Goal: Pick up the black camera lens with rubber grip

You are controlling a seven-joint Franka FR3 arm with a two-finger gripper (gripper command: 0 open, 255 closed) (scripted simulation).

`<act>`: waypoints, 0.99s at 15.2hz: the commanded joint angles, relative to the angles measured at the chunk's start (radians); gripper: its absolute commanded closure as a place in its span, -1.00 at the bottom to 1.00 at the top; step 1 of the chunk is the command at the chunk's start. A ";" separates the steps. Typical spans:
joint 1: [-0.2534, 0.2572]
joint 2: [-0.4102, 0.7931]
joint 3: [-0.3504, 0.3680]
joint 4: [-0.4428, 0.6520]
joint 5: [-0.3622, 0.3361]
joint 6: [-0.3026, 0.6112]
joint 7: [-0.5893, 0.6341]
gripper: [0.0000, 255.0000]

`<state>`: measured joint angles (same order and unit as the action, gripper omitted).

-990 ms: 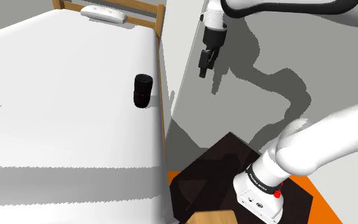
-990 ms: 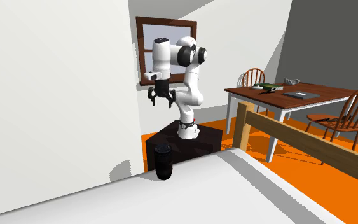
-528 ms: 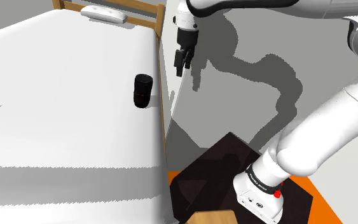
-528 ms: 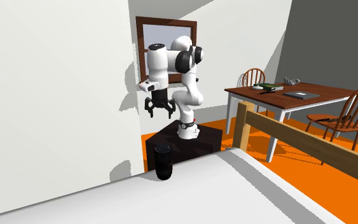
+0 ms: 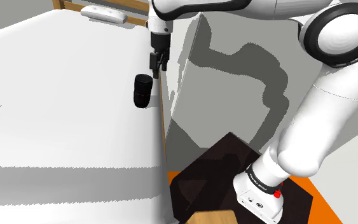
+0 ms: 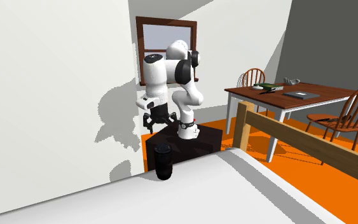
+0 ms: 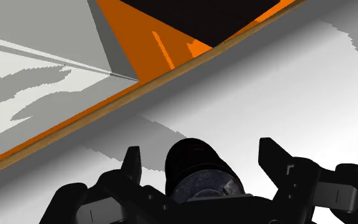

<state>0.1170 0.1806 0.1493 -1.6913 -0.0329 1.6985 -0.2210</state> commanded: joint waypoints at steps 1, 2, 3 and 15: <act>0.016 0.088 0.012 0.096 -0.002 -0.018 0.001 -1.00; 0.023 0.128 0.015 0.141 -0.004 -0.028 -0.001 -1.00; 0.023 0.129 0.015 0.129 -0.004 -0.015 -0.001 -1.00; 0.022 0.144 0.014 0.061 -0.007 0.068 0.000 1.00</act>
<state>0.1392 0.3229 0.1631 -1.6293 -0.0396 1.7655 -0.2210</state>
